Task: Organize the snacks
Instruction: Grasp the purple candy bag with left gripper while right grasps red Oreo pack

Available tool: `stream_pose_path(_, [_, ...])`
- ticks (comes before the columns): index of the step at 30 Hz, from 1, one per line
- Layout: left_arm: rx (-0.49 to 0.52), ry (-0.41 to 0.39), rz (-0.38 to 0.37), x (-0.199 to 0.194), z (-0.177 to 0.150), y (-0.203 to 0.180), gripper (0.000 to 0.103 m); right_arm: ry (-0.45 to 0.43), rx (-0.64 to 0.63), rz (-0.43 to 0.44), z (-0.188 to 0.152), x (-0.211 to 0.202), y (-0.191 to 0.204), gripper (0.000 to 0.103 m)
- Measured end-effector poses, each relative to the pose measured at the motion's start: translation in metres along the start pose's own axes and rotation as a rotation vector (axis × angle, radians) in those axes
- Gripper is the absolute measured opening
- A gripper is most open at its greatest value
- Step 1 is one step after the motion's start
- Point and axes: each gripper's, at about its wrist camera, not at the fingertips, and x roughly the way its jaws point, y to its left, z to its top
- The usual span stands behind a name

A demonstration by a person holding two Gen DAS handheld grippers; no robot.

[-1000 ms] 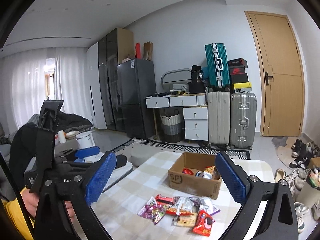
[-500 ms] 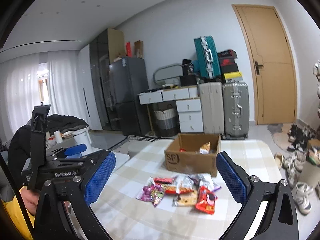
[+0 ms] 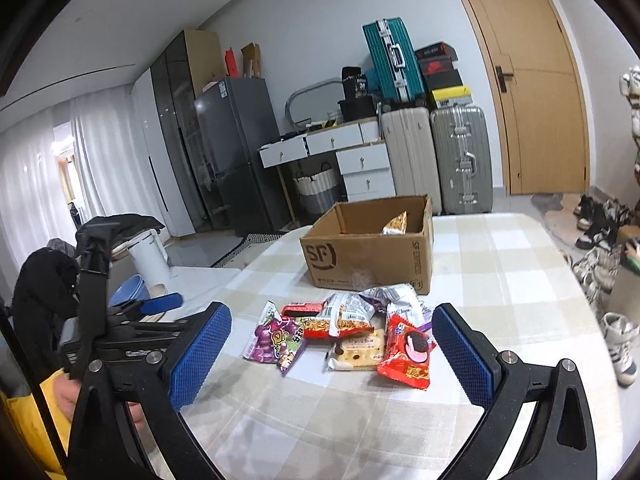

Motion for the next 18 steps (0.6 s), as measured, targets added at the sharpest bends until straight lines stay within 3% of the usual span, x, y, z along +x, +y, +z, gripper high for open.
stream_pose_path(3, [0.007,0.032,0.008,0.029,0.002,0.002,0.102,0.019,0.014,-0.006,-0.001,0.015,-0.009,0.102])
stream_pose_path(7, [-0.022,0.104,-0.049,0.063,0.005,0.007,0.102,0.053,0.035,-0.007,-0.003,0.034,-0.02,0.102])
stream_pose_path(18, [-0.095,0.22,-0.097,0.142,-0.006,0.024,0.101,0.135,0.129,-0.01,-0.015,0.085,-0.059,0.102])
